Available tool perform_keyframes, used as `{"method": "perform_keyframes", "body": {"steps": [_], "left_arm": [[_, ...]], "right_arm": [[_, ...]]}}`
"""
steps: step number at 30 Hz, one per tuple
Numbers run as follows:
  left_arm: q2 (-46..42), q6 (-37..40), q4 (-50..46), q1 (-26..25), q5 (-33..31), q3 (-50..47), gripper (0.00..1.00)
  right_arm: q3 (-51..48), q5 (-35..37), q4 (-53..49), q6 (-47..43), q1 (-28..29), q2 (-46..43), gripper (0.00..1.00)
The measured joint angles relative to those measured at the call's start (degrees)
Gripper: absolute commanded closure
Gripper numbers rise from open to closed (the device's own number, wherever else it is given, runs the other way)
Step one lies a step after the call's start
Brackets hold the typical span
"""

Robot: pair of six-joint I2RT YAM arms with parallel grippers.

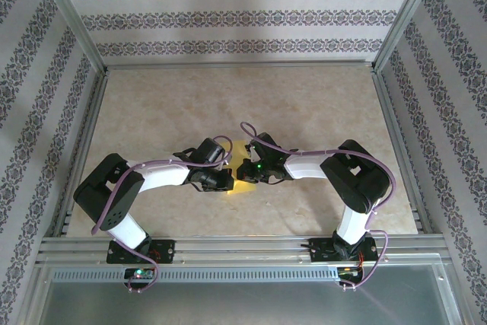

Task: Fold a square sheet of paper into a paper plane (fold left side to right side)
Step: Fold the triangle a second time at the center of the table.

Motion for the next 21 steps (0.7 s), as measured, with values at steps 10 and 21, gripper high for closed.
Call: {"method": "perform_keyframes", "body": {"steps": [10, 21], "left_arm": [[0.0, 0.2, -0.3, 0.0, -0.3, 0.0, 0.98], [0.0, 0.3, -0.3, 0.0, -0.3, -0.2, 1.00]], "right_arm": [[0.0, 0.0, 0.0, 0.0, 0.0, 0.0, 1.00], [0.7, 0.0, -1.2, 0.0, 0.0, 0.0, 1.00]]}}
